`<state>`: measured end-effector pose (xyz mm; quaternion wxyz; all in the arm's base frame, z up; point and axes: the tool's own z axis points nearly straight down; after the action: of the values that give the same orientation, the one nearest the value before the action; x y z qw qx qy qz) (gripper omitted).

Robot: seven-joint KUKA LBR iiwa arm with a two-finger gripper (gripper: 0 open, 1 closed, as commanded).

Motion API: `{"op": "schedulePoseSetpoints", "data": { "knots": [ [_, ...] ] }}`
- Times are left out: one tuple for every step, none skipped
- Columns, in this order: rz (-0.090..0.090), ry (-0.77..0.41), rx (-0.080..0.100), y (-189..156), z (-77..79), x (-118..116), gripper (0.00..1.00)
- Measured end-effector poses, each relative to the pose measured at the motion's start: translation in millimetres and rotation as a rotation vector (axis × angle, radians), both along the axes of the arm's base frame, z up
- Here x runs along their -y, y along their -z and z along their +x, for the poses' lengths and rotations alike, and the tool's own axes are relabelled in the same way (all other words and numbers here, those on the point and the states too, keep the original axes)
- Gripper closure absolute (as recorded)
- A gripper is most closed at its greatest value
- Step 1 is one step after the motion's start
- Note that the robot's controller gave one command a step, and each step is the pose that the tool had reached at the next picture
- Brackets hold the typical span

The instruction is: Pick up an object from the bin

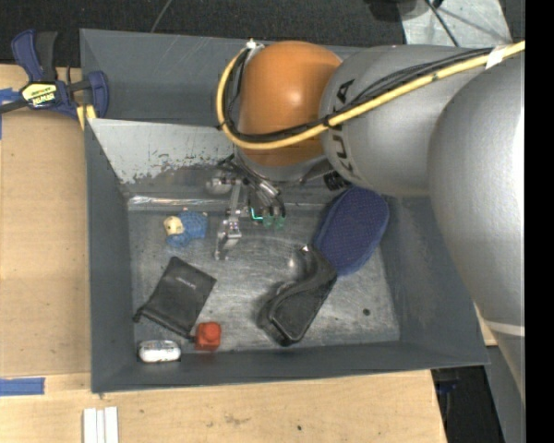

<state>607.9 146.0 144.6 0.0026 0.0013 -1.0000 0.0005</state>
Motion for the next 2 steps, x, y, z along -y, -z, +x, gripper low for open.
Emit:
{"op": "schedulePoseSetpoints", "data": {
  "knots": [
    [0.002, 0.248, 0.010, 70.1, 1.0, -27.9, 0.00],
    [0.007, 0.251, 0.023, 67.7, 4.2, -27.4, 1.00]
  ]
}}
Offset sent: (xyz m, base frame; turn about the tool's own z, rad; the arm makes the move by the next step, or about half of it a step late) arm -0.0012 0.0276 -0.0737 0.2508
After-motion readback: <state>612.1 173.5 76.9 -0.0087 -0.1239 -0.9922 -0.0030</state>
